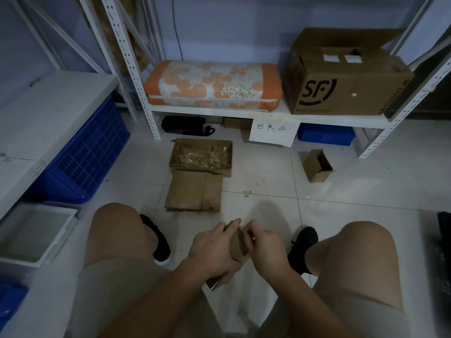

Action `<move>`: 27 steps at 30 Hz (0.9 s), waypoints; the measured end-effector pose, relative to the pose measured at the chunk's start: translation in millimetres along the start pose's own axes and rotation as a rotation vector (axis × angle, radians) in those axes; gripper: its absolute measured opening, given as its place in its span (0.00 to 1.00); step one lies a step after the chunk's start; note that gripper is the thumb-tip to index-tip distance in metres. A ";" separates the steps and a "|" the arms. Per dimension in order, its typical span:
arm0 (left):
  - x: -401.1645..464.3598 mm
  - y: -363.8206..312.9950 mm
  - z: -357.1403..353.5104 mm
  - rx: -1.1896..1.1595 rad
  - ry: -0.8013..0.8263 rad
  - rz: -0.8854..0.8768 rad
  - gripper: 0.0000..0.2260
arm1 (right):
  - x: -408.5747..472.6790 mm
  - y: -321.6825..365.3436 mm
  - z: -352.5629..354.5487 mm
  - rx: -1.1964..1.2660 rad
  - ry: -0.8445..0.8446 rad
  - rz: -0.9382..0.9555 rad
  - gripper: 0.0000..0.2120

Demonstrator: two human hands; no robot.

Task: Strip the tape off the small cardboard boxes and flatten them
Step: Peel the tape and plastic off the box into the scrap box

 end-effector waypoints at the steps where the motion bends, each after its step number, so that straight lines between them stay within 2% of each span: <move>1: 0.2 0.1 -2.8 0.035 0.013 0.008 0.49 | -0.6 1.9 -4.6 -0.062 0.039 0.021 0.06; 3: -1.1 -0.4 -8.3 0.079 0.042 0.013 0.50 | 0.2 2.6 -7.5 -0.078 0.077 0.005 0.07; 8: -2.0 0.0 -8.2 0.102 0.059 0.020 0.50 | 3.3 -12.6 1.0 0.091 -0.010 -0.172 0.09; 13: -3.2 0.3 -9.4 0.115 0.082 0.020 0.49 | 2.9 -9.7 -2.0 0.118 -0.015 -0.171 0.08; 17: -1.6 4.5 -7.0 0.087 0.058 0.027 0.49 | 6.3 -11.1 3.4 0.211 -0.088 -0.216 0.07; 23: -0.5 16.1 -1.1 -0.116 -0.006 0.057 0.46 | 14.3 -19.0 4.9 0.420 -0.097 -0.383 0.12; 27: 0.1 19.5 9.5 -0.257 -0.080 0.089 0.45 | 19.9 -21.2 1.4 0.556 -0.063 -0.443 0.10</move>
Point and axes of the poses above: each hand's wrist, its own x-axis towards the middle knuckle, its own z-axis out of the back of the hand, y = z × x, the point moved 9 cm from there along x, towards the middle knuckle, and after that the axes turned 15 degrees about -y, right-handed, at the moved point
